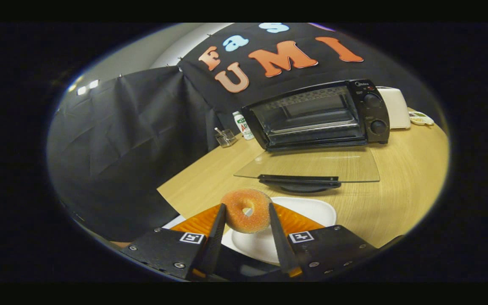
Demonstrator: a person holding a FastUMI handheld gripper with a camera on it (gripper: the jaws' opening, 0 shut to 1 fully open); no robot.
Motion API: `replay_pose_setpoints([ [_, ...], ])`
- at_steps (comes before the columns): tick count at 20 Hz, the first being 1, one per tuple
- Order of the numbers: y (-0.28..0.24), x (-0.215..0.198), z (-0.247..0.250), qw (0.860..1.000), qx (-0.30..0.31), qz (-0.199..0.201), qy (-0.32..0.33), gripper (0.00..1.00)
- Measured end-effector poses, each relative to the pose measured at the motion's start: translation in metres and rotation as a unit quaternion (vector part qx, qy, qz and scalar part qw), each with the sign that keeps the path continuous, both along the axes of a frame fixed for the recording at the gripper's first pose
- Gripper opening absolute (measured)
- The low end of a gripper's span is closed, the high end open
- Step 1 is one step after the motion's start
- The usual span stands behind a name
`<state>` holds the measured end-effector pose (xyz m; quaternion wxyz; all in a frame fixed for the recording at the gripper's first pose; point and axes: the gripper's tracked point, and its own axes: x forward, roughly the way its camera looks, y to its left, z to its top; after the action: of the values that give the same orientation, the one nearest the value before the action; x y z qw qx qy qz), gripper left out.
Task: Open the toaster oven, put the food inside, and close the toaster oven door.
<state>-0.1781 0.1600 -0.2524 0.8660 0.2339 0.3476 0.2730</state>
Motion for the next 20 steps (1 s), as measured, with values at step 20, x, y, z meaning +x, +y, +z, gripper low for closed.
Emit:
replay_pose_setpoints([
  [20,-0.028,0.212,0.021,0.968,0.122,-0.218,0.004,0.57],
])
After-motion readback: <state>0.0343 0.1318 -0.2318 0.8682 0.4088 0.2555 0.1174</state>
